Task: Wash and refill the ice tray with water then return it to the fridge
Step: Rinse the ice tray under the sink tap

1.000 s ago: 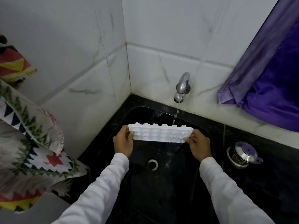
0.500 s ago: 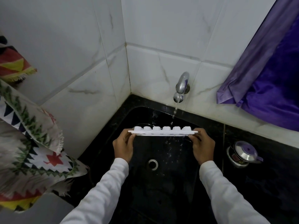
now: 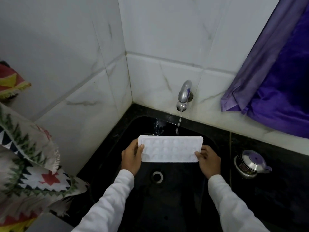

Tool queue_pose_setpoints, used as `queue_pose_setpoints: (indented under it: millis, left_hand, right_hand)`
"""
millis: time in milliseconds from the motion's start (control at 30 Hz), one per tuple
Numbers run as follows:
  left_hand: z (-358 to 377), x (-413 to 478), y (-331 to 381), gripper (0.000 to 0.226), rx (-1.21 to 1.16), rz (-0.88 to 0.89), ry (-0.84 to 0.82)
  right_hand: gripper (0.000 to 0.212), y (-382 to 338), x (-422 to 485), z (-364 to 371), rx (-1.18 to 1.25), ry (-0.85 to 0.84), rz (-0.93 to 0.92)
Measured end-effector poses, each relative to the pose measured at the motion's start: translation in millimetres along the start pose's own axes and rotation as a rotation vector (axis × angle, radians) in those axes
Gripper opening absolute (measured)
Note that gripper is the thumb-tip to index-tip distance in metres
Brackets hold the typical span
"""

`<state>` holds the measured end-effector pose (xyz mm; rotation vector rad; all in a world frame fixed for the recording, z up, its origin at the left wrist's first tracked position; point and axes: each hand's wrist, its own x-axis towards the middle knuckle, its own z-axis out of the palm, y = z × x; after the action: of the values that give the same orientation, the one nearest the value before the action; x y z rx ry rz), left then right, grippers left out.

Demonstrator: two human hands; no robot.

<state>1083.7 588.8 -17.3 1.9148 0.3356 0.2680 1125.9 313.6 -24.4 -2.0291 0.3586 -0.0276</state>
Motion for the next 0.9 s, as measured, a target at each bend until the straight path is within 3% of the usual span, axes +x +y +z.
queue_pose_setpoints:
  millis: [133, 233, 367, 533, 667, 900]
  left_hand:
    - [10.6, 3.6, 9.8, 0.026, -0.198, -0.112, -0.12]
    - [17.8, 9.6, 19.1, 0.023, -0.313, -0.218, -0.119]
    - [26.4, 20.9, 28.5, 0.023, -0.335, -0.273, -0.083]
    - [34.3, 33.7, 37.8, 0.024, -0.298, -0.288, -0.029]
    - [33.0, 36.0, 45.9, 0.018, -0.365, -0.308, -0.015]
    - [28.0, 38.8, 53.2, 0.021, -0.443, -0.338, -0.026]
  right_hand:
    - [0.024, -4.8, 3.0, -6.2, 0.005, 0.074, 0.038]
    - [0.031, -9.3, 10.2, -10.6, 0.012, 0.109, 0.017]
    - [0.042, -18.4, 21.2, -8.6, -0.131, 0.053, -0.23]
    - [0.028, -47.4, 37.4, 2.9, -0.368, -0.089, -0.489]
    - [0.025, -59.3, 47.9, 9.7, -0.487, -0.143, -0.551]
    - [0.039, -73.0, 52.0, 16.7, -0.682, -0.112, -0.597]
